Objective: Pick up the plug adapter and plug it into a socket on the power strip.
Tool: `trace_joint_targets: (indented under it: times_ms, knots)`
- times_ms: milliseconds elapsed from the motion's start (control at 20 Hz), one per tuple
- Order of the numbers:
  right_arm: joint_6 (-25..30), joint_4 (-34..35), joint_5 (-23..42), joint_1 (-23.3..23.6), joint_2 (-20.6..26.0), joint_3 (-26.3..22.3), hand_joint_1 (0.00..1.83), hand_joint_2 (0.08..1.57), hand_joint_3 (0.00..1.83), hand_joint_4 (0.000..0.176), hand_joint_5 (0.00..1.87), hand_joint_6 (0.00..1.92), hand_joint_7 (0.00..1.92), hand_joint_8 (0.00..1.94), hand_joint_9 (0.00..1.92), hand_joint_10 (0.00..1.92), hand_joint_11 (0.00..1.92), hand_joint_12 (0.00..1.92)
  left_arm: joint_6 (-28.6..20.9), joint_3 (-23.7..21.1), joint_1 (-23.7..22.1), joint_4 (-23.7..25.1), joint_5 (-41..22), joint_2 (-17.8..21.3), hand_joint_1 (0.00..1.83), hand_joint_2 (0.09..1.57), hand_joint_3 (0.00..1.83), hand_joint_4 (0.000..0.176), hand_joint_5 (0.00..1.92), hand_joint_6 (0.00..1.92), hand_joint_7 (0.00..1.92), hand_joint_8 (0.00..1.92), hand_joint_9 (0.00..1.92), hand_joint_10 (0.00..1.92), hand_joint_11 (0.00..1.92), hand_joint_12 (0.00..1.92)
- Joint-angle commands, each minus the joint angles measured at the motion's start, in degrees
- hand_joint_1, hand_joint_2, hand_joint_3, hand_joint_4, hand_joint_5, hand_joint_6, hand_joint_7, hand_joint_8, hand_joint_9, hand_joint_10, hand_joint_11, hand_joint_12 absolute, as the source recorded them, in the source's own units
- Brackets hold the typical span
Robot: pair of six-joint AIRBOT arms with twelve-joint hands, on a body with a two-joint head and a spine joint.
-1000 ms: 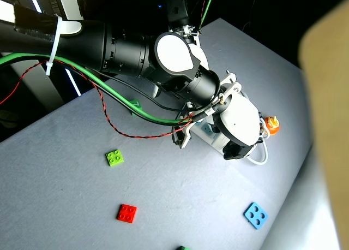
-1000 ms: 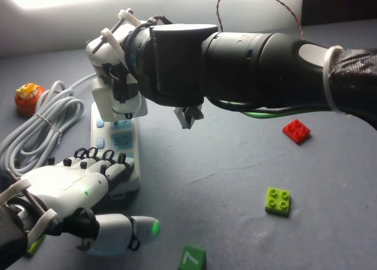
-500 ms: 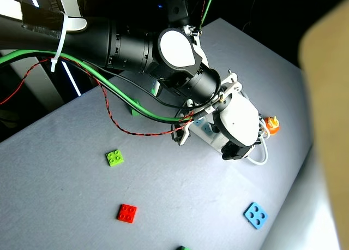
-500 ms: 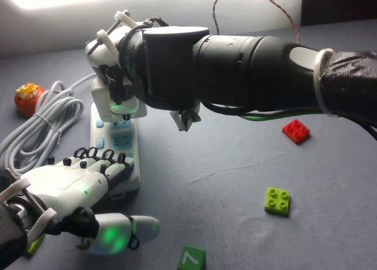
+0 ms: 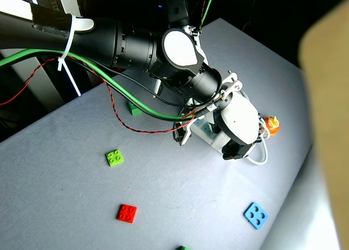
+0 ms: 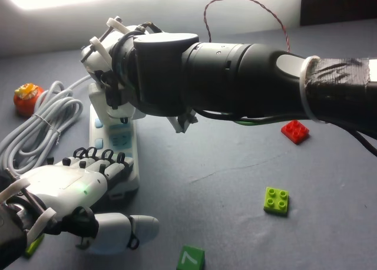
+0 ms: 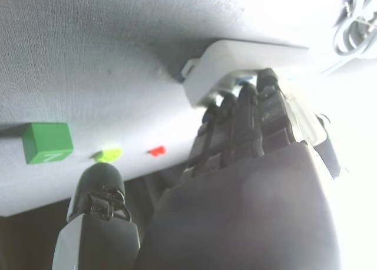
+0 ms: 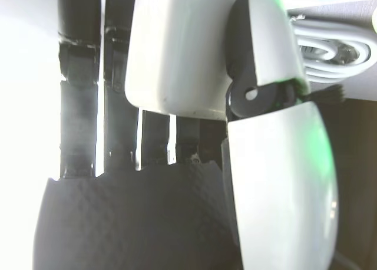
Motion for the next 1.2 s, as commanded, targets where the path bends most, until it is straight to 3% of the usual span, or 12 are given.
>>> trace_joint_targets:
  times_ms: [0,1150]
  knots:
    - [0.5,-1.0,3.4,-0.7,-0.7,-0.2,1.24,1.07,0.0,0.025,1.02,0.94,1.13,0.71,1.27,0.0,0.95,0.72,-0.2,-0.1,0.0,0.3,1.8,-0.8,0.0,1.16,0.0,0.0,0.03,0.01,0.05,0.01,0.05,0.01,0.03,0.02]
    - [-0.8,1.4,7.3,-1.2,1.1,-0.4,1.24,1.06,0.0,0.018,1.05,0.9,1.18,0.63,1.29,0.0,0.97,0.72,-0.2,0.1,-0.2,0.3,2.0,-0.8,0.0,1.16,0.0,0.0,0.02,0.0,0.04,0.0,0.04,0.0,0.02,0.03]
